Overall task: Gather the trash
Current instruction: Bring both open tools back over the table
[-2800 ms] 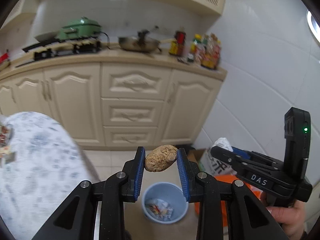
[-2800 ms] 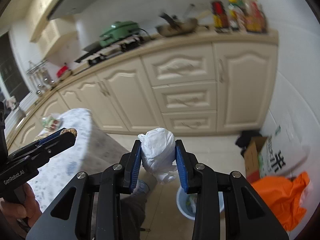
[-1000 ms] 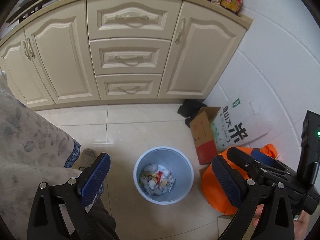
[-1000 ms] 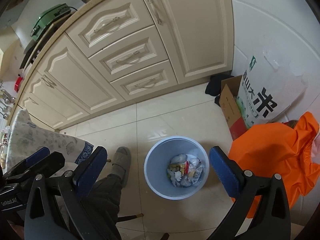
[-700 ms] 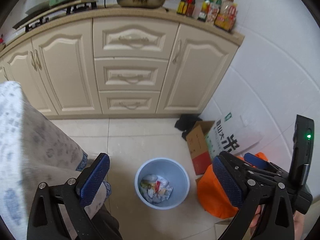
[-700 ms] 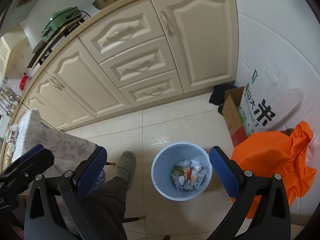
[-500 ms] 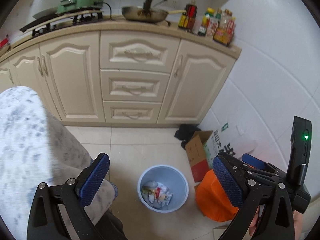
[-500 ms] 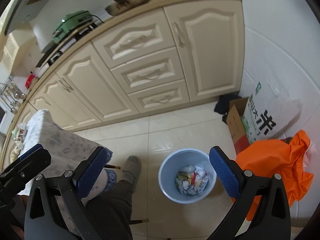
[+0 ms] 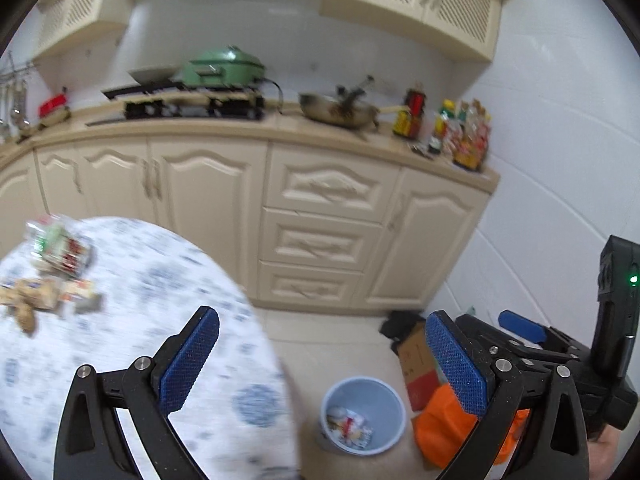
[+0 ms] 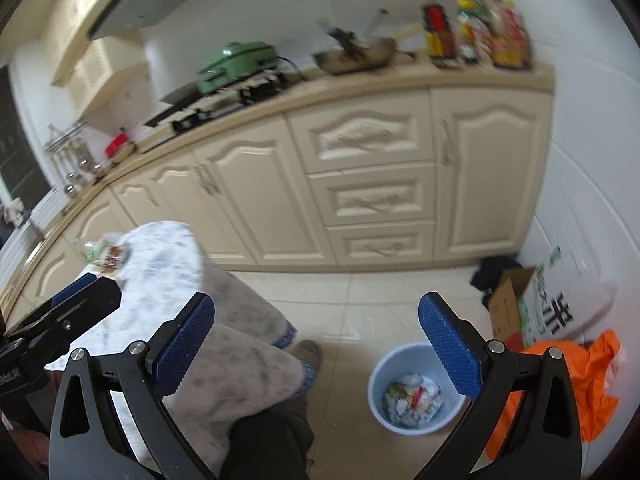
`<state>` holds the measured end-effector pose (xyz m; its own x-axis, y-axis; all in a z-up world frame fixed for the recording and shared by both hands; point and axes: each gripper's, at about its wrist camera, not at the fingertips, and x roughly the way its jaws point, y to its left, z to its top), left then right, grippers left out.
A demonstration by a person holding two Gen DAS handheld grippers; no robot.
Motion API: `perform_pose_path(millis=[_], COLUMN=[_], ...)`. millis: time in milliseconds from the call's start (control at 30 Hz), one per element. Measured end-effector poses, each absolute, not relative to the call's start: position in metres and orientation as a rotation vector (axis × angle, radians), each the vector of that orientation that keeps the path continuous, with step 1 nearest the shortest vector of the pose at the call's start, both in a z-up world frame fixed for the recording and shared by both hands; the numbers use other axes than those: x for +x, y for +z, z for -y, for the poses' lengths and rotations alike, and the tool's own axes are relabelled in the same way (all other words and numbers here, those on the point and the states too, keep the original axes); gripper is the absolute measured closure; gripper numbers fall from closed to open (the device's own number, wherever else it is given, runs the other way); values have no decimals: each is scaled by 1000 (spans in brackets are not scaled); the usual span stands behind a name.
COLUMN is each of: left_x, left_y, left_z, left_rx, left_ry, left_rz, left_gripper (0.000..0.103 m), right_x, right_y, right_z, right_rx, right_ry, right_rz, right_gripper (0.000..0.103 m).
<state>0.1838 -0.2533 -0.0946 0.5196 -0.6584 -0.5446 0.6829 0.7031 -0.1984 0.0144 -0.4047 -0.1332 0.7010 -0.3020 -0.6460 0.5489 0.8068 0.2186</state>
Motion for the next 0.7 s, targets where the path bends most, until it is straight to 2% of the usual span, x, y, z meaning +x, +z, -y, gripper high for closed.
perform_pose_path(millis=[467,700], left_x=[141,127], left_y=[-62,-59], left_z=[106,68], left_rx=[-24,-23], left_ry=[-592,-494], left_rz=[-483,-459], left_gripper=[1,1], right_x=[92,127], right_y=[-85,-81], right_z=[298,254], right_rx=[255,205], right_ry=[-258,-154], right_rz=[-565,-564], right_gripper=[0,0])
